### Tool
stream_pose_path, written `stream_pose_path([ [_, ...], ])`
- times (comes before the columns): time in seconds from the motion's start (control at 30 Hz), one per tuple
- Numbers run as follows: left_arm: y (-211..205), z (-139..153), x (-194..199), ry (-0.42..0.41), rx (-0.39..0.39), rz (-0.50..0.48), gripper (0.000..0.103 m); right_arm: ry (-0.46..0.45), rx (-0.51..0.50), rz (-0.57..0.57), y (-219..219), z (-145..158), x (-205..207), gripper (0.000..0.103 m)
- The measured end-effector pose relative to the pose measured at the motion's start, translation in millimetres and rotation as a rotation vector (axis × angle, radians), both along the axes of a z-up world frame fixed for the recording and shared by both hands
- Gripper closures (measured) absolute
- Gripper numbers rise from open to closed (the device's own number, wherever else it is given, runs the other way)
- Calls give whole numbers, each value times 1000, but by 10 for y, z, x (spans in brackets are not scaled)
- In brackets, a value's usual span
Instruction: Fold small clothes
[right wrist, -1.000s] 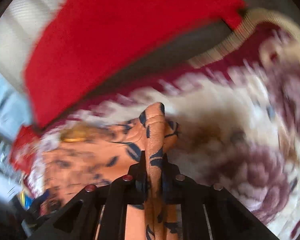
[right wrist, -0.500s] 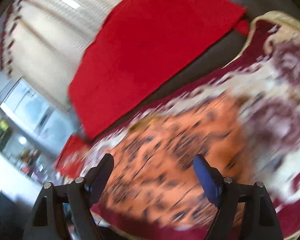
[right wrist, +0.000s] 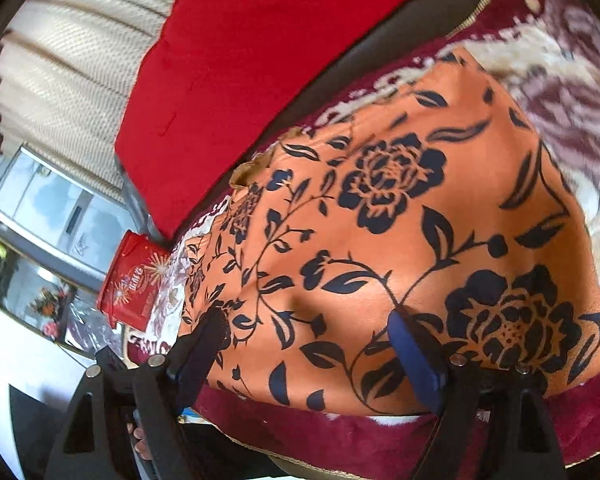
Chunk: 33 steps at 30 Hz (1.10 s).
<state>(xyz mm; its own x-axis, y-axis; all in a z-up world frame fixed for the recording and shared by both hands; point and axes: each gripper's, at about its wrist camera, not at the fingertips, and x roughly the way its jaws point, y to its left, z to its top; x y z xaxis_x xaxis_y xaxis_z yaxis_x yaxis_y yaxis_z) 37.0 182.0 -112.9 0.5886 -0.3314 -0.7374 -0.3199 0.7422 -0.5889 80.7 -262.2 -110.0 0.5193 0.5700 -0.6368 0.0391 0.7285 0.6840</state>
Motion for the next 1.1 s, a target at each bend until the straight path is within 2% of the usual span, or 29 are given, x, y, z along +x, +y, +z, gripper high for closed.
stream_pose_path([
  [0.03,-54,231,-81,-75,78,0,92,4,0,-6,-17,-15,2,18],
  [0.07,-112,358,-126,-112,131,-7,92,2,-4,-5,-32,-10,-6,18],
  [0.1,-181,392,-127,-115,170,-24,91,0,-4,0,-45,-19,-16,18],
  [0.13,-236,285,-65,-68,198,-40,91,2,-4,2,-45,-33,-17,18],
  [0.17,-263,15,57,31,229,-48,89,4,-5,4,-49,-56,-12,18],
  [0.2,-249,-190,131,113,232,-60,84,3,-3,4,-55,-67,-14,18],
  [0.23,-224,-354,174,152,202,-71,84,2,2,4,-60,-71,-16,18],
  [0.3,-183,-229,124,102,179,-43,80,7,12,13,-71,-68,-13,18],
  [0.33,-184,-101,98,87,213,-38,76,7,16,19,-89,-61,-19,18],
  [0.37,-196,55,99,66,274,-34,70,11,21,24,-106,-58,-19,18],
  [0.43,-188,324,133,-4,343,-14,46,30,45,21,-144,-37,-1,18],
  [0.47,-189,465,202,-49,367,4,27,20,48,24,-151,24,16,18],
  [0.5,-204,544,285,-79,384,1,24,-2,46,33,-156,97,41,18],
  [0.6,-337,598,734,-105,419,-101,24,-46,61,45,-224,326,294,18],
  [0.67,-438,537,1148,-84,435,-173,24,-52,98,36,-336,373,541,18],
  [0.73,-522,476,1392,-57,462,-192,24,-22,132,10,-482,331,794,18],
  [0.83,-572,205,1820,47,568,-179,24,16,57,-47,-752,150,1197,18],
  [0.87,-550,80,1905,97,589,-175,24,66,21,-113,-894,-3,1310,18],
  [0.9,-501,-36,1938,141,591,-168,22,102,36,-172,-1027,-149,1373,18],
  [0.93,-446,-65,1941,142,570,-153,22,82,118,-200,-1133,-223,1392,18],
  [0.97,-405,-54,1917,135,558,-137,22,76,143,-221,-1175,-187,1374,18],
  [1.03,-400,28,1834,121,585,-123,22,39,75,-214,-1128,-26,1291,18],
  [1.1,-450,173,1698,83,644,-128,22,-2,-16,-195,-1038,152,1132,18],
])
